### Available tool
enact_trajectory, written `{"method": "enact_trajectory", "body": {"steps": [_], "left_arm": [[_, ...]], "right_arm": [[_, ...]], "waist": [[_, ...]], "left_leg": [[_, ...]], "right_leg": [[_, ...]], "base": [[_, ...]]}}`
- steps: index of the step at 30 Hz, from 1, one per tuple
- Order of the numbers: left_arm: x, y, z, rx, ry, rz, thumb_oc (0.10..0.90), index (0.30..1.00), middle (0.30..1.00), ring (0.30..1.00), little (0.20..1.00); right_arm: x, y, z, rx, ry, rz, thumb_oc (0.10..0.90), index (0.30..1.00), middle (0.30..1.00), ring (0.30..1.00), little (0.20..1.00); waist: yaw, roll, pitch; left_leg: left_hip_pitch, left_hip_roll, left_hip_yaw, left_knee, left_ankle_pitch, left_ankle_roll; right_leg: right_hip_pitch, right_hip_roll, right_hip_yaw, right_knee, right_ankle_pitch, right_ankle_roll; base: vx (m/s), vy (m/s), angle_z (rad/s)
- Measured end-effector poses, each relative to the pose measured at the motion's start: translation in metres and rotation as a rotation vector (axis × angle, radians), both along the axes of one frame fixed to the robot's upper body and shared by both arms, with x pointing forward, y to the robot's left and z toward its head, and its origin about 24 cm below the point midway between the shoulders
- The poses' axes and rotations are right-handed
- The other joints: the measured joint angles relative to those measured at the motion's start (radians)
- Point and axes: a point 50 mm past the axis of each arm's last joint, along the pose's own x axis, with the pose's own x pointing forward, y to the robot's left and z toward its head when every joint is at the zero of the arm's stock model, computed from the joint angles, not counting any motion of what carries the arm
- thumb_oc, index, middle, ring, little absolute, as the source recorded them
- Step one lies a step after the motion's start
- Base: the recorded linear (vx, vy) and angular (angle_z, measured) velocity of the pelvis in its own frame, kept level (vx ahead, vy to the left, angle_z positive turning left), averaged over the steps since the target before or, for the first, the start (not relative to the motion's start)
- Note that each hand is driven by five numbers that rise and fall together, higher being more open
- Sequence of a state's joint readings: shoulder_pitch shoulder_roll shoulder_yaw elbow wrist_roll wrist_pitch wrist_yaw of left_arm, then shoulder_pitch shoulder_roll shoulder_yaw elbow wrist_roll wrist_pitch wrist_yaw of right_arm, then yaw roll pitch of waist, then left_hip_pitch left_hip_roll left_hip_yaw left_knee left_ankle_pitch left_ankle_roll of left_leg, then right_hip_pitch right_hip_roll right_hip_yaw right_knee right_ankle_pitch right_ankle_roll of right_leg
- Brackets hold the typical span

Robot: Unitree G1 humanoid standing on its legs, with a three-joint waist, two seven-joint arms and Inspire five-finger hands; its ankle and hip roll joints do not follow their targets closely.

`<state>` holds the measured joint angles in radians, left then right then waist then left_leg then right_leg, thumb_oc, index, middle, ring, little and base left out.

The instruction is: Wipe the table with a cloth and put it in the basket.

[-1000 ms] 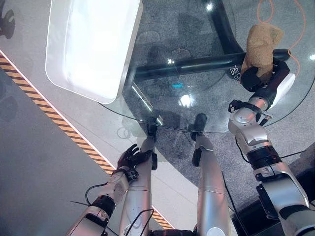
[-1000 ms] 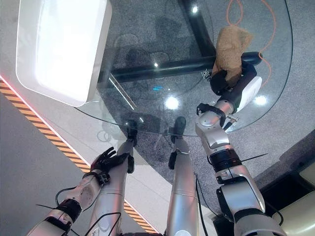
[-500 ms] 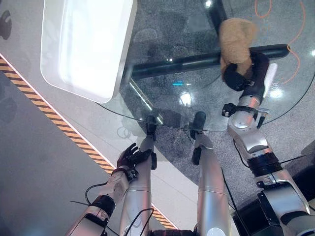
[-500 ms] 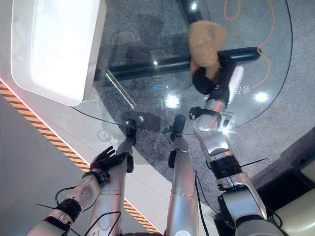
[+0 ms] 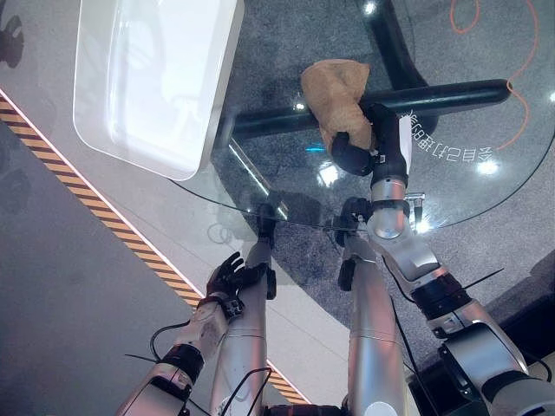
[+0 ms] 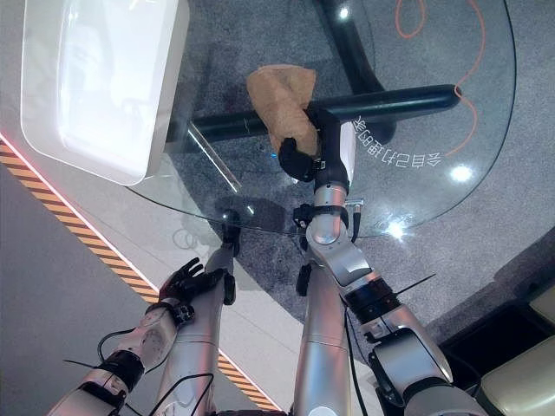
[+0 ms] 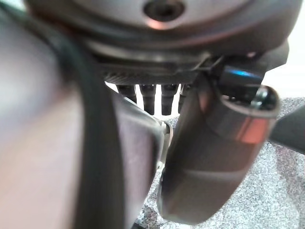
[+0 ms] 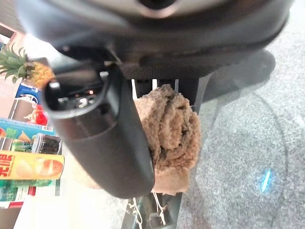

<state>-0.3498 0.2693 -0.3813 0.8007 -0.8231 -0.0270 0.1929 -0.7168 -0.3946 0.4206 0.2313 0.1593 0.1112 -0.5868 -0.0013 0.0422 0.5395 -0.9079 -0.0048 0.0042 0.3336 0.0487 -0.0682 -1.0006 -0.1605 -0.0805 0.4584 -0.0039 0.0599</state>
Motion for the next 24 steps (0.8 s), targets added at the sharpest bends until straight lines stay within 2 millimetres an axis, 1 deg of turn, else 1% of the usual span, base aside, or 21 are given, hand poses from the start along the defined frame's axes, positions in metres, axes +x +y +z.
{"method": "enact_trajectory", "body": {"steps": [4,6,8,10,13,15,18,24], "left_arm": [[0.0,-0.003,0.0,-0.004,0.001,0.008,0.8,0.9,0.9,0.9,0.9],[0.001,-0.004,0.001,-0.007,0.0,0.006,0.8,0.9,0.9,0.9,0.9],[0.002,-0.007,0.002,-0.014,-0.006,0.0,0.8,0.9,0.9,0.9,0.9],[0.003,-0.01,0.003,-0.017,-0.009,-0.003,0.8,0.9,0.9,0.9,0.9],[0.004,-0.013,0.005,-0.024,-0.017,-0.008,0.8,0.9,0.9,0.9,0.9],[0.005,-0.013,0.006,-0.026,-0.022,-0.01,0.8,0.9,0.9,0.9,0.9],[0.005,-0.013,0.007,-0.023,-0.02,-0.013,0.8,0.9,0.9,0.9,0.9],[0.007,-0.014,0.008,0.002,-0.015,-0.04,0.8,0.9,0.9,0.9,0.9]], "right_arm": [[0.001,0.006,0.0,-0.027,0.016,0.055,0.1,0.3,0.3,0.3,0.2],[0.0,0.017,-0.003,-0.073,0.037,0.127,0.1,0.3,0.3,0.3,0.2],[-0.003,0.031,-0.011,-0.132,0.074,0.218,0.1,0.3,0.3,0.3,0.2],[-0.007,0.045,-0.023,-0.201,0.137,0.307,0.1,0.3,0.3,0.3,0.2],[-0.012,0.058,-0.036,-0.264,0.198,0.393,0.1,0.3,0.3,0.3,0.2],[-0.014,0.063,-0.04,-0.289,0.222,0.437,0.1,0.3,0.3,0.3,0.2],[-0.017,0.068,-0.045,-0.308,0.245,0.472,0.1,0.3,0.3,0.3,0.2],[-0.014,0.063,-0.043,-0.286,0.25,0.441,0.1,0.3,0.3,0.3,0.2]], "waist": [[0.004,0.01,0.0],[0.005,0.013,0.0],[0.013,0.019,0.001],[0.037,0.022,0.0],[0.056,0.022,0.0],[0.057,0.022,0.0],[0.054,0.022,0.0],[0.049,0.022,0.0]], "left_leg": [[0.001,-0.001,-0.004,0.001,0.001,-0.001],[0.001,-0.001,-0.011,-0.001,0.003,-0.004],[0.0,-0.001,-0.02,-0.001,0.006,-0.009],[0.001,-0.002,-0.032,-0.001,0.009,-0.013],[-0.002,-0.003,-0.047,-0.003,0.012,-0.018],[-0.004,-0.005,-0.052,-0.002,0.013,-0.019],[-0.005,-0.009,-0.052,-0.001,0.013,-0.019],[-0.006,-0.008,-0.052,-0.001,0.013,-0.018]], "right_leg": [[0.0,-0.002,-0.003,0.008,-0.006,-0.001],[0.0,-0.002,-0.009,0.01,-0.008,-0.004],[0.0,-0.004,-0.019,0.018,-0.013,-0.009],[0.0,-0.007,-0.028,0.036,-0.025,-0.015],[-0.001,-0.012,-0.047,0.047,-0.035,-0.02],[-0.001,-0.015,-0.05,0.051,-0.038,-0.019],[-0.001,-0.019,-0.05,0.053,-0.038,-0.017],[-0.002,-0.018,-0.05,0.053,-0.039,-0.016]], "base": [[0.0,0.01,0.03],[0.0,0.0,0.03],[0.0,-0.002,0.11],[0.0,-0.006,0.14],[0.0,-0.012,0.13],[0.0,-0.01,0.08],[0.0,-0.003,0.02],[0.0,0.0,0.0]]}}
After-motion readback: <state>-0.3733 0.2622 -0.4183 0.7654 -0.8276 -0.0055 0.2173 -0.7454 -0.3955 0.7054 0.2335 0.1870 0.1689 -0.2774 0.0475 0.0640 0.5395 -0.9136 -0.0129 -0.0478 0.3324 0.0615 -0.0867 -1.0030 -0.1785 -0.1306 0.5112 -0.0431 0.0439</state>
